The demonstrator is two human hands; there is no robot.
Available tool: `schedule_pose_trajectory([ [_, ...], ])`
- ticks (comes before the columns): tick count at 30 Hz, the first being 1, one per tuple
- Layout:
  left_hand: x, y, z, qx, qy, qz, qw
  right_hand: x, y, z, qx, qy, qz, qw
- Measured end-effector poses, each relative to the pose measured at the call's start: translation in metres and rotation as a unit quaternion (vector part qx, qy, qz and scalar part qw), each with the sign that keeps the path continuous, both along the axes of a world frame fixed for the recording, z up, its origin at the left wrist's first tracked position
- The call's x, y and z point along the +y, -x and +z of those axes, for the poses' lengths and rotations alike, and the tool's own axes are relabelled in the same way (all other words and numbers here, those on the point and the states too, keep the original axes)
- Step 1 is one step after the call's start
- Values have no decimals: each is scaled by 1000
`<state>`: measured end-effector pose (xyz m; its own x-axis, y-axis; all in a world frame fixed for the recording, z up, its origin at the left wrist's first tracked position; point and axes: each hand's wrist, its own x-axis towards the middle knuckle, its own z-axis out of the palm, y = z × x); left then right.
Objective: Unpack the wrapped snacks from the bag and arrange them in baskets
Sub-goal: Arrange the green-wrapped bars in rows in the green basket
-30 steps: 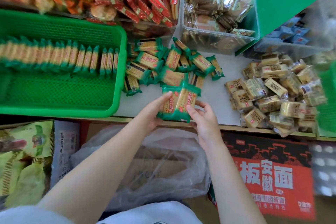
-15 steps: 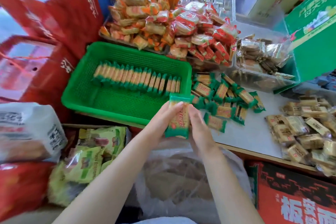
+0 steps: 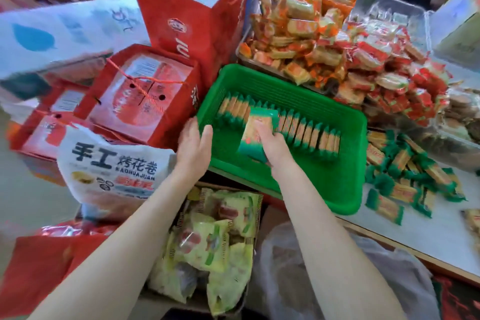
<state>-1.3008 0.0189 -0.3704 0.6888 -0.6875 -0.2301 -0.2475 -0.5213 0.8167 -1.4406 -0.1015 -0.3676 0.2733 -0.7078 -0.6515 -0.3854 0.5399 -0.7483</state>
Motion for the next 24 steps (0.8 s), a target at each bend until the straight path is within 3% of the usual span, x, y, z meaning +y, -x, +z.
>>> schedule_pose_trajectory([
  [2, 9, -10, -15, 106, 70, 32, 991, 0, -28, 3, 45, -20, 67, 997],
  [4, 17, -10, -21, 143, 62, 11, 988, 0, -49, -7, 110, -33, 113, 987],
  [8, 37, -5, -30, 62, 36, -87, 994, 6, -75, -32, 199, 1, 81, 977],
  [13, 44, -4, -40, 11, 45, -132, 990, 15, -83, -38, 252, 37, 139, 957],
  [20, 46, -6, -49, -53, 43, -155, 986, 12, -75, -48, 228, 48, 147, 961],
  [24, 46, -6, -49, -58, 44, -155, 985, 7, -73, -55, 266, 64, 152, 950],
])
